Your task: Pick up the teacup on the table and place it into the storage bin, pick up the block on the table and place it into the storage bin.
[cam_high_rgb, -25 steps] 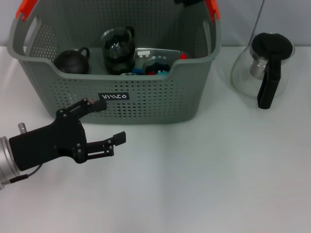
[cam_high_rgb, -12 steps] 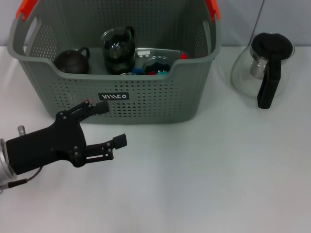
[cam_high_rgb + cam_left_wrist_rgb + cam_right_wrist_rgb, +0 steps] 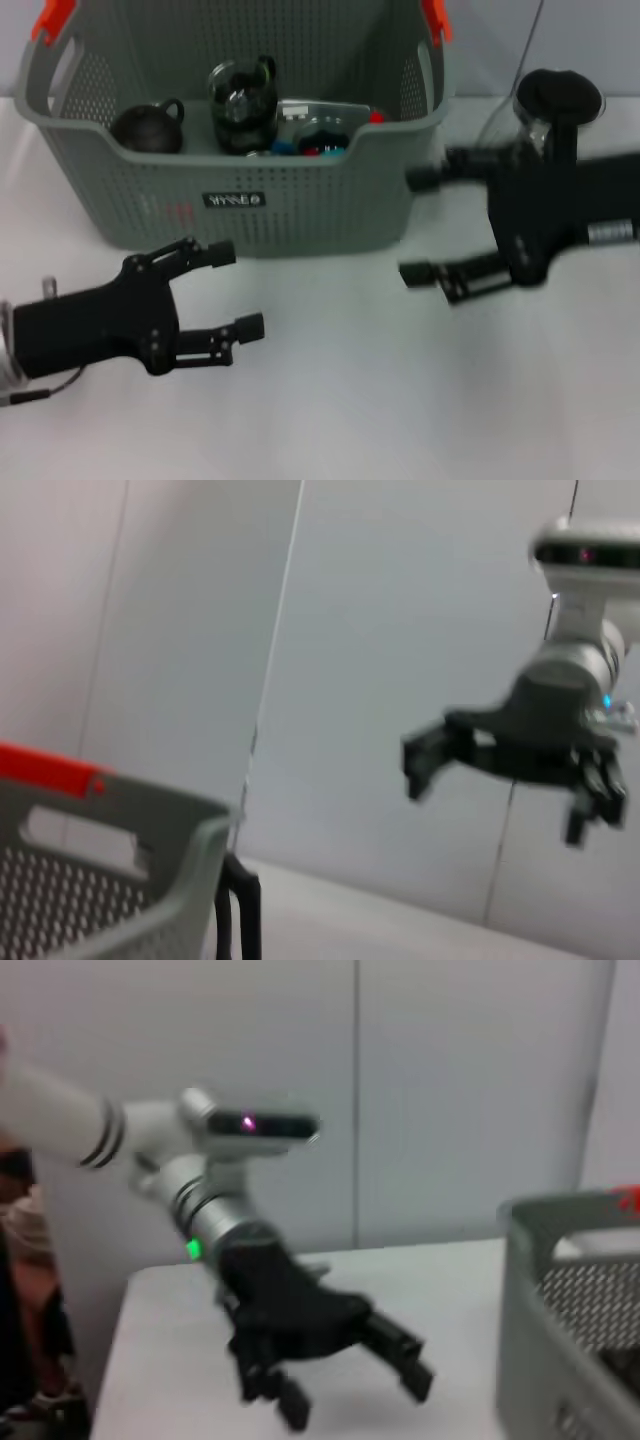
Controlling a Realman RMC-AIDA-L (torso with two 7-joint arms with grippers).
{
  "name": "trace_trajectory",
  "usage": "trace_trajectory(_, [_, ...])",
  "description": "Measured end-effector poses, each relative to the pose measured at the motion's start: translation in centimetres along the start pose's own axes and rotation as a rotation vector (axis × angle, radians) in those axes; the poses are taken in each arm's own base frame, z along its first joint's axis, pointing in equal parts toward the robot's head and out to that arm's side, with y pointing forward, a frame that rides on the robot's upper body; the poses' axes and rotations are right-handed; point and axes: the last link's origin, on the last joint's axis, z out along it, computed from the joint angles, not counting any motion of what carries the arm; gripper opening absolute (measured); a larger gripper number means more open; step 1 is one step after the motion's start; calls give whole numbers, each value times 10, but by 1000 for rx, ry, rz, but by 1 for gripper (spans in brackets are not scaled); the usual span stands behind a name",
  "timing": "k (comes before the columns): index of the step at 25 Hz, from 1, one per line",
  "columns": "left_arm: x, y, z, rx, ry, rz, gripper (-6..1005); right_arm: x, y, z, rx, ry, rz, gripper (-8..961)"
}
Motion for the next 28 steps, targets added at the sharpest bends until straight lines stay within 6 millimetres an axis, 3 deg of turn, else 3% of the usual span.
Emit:
trace_trajectory(5, [-6,-3,10,-19,-53,-15,947,60,11,5,-41,-20,57,949])
trace_trajectory(10, [-11,-8,26,-27,-97,-24,947,91,9,15,-61,18,91,948])
trace_trajectory(17, [-17,-11,35,-31,-143,-36,947,104,1,33,-57,103,102,947])
trace_trajectory(28, [-28,-12,40,2,-177,-57,947,108,-4,43,-47,115,61,947])
